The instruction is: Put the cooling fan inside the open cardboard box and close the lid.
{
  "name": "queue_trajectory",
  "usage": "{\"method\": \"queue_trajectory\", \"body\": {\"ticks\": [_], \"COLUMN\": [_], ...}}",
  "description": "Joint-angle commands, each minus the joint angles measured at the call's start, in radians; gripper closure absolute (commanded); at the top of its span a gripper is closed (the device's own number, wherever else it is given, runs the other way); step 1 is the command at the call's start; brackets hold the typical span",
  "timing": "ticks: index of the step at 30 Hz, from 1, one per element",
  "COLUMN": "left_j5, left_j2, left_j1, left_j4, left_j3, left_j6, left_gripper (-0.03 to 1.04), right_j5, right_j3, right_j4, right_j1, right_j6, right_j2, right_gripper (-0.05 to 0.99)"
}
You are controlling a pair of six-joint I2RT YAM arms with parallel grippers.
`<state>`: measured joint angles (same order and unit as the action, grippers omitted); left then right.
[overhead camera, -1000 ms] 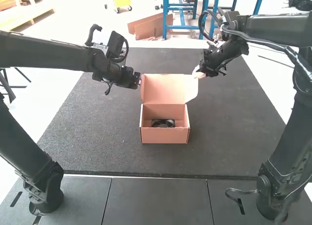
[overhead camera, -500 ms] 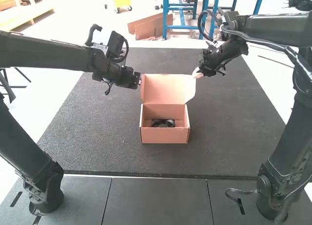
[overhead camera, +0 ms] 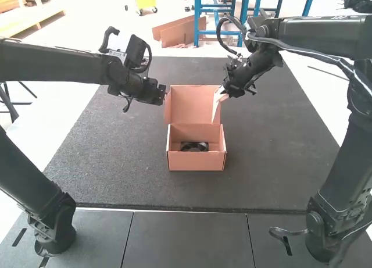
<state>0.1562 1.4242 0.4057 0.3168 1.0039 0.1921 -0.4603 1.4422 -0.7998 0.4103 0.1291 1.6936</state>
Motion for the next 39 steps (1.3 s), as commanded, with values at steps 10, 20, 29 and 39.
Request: {"method": "queue_trajectory", "body": {"ticks": [10,20,29,39], "left_j5": [-0.066,-0.121,-0.153,-0.199], "left_j2": [-0.062,-0.087,-0.119,-0.162], "left_j1": [0.015,0.062,0.081,0.081], "left_j4": [0.042,0.062,0.084,0.091], "left_j3": [0.013,-0.013,-0.068,-0.148], "left_j6": [-0.003,-0.003,-0.002,0.004], "left_gripper": [0.04,0.04,0.04,0.04], "right_j5": [0.058,0.061,0.06,0.054], "right_j3": [-0.082,-0.164,-0.223,-0.269], "right_j4": [-0.044,-0.042,-0.035,-0.019], "right_j1": [0.007,0.007,0.01,0.03], "right_j6": [-0.031,-0.029,-0.025,-0.019], "right_j2": [-0.089,-0.144,-0.187,-0.195], "right_gripper": [0.95,0.95,0.95,0.95]}}
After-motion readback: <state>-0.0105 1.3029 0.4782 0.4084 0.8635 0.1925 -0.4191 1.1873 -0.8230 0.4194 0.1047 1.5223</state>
